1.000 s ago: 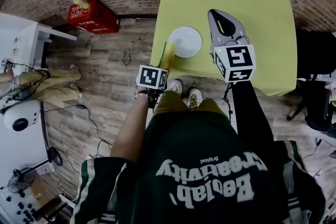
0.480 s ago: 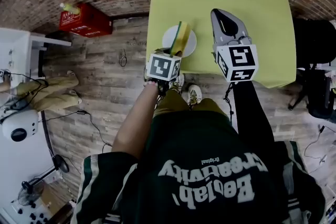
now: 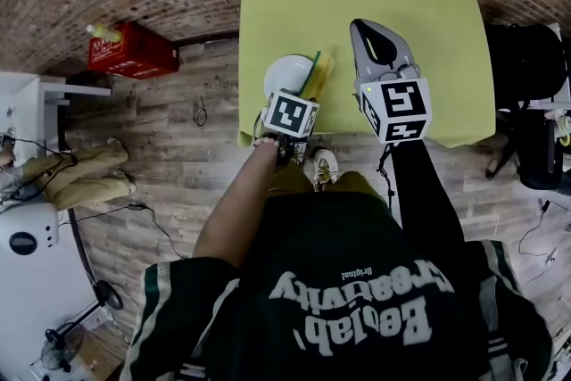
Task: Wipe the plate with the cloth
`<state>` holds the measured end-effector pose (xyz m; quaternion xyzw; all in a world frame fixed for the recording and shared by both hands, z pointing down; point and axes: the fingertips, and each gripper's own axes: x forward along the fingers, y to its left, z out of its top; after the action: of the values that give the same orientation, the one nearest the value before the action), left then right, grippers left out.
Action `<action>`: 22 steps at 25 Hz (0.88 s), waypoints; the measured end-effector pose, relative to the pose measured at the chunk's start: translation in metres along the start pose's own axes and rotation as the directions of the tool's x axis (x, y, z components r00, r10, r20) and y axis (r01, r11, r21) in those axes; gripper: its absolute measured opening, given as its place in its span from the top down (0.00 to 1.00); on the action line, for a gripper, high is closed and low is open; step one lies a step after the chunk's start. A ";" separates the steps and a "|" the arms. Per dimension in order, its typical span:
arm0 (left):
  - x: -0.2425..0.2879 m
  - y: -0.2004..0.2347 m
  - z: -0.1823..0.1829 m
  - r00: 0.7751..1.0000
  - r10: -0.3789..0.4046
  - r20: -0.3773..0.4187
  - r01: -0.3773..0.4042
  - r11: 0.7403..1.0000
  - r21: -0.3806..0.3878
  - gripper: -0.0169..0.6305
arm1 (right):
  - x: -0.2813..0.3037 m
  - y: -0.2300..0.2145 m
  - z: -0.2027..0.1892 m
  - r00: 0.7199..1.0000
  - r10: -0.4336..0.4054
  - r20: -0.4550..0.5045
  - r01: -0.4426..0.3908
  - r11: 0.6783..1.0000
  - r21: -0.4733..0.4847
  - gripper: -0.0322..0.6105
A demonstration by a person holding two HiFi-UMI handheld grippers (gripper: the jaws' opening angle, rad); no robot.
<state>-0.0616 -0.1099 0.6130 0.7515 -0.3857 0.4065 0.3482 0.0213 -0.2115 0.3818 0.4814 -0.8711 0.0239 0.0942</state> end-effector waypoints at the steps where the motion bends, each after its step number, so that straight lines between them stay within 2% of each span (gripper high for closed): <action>1: -0.001 0.004 0.001 1.000 0.008 -0.001 -0.008 1.000 -0.004 0.76 | 0.002 -0.001 0.001 1.000 0.000 0.000 0.000 1.000 0.000 0.93; 10: -0.006 0.045 -0.004 0.997 0.077 0.002 -0.077 0.996 -0.053 0.76 | 0.016 0.005 0.004 1.000 0.018 0.002 -0.018 1.000 -0.009 0.93; 18: -0.026 0.089 -0.015 0.990 0.137 0.025 -0.131 0.979 -0.159 0.76 | 0.027 0.013 0.014 0.999 0.037 0.013 -0.037 0.999 -0.027 0.93; 22: -0.037 0.109 -0.029 0.979 0.202 0.004 -0.199 0.968 -0.154 0.76 | 0.029 0.018 0.018 0.999 0.046 0.018 -0.045 0.998 -0.032 0.93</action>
<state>-0.1796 -0.1249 0.6161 0.6839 -0.4929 0.4014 0.3579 -0.0116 -0.2285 0.3708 0.4601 -0.8829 0.0079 0.0932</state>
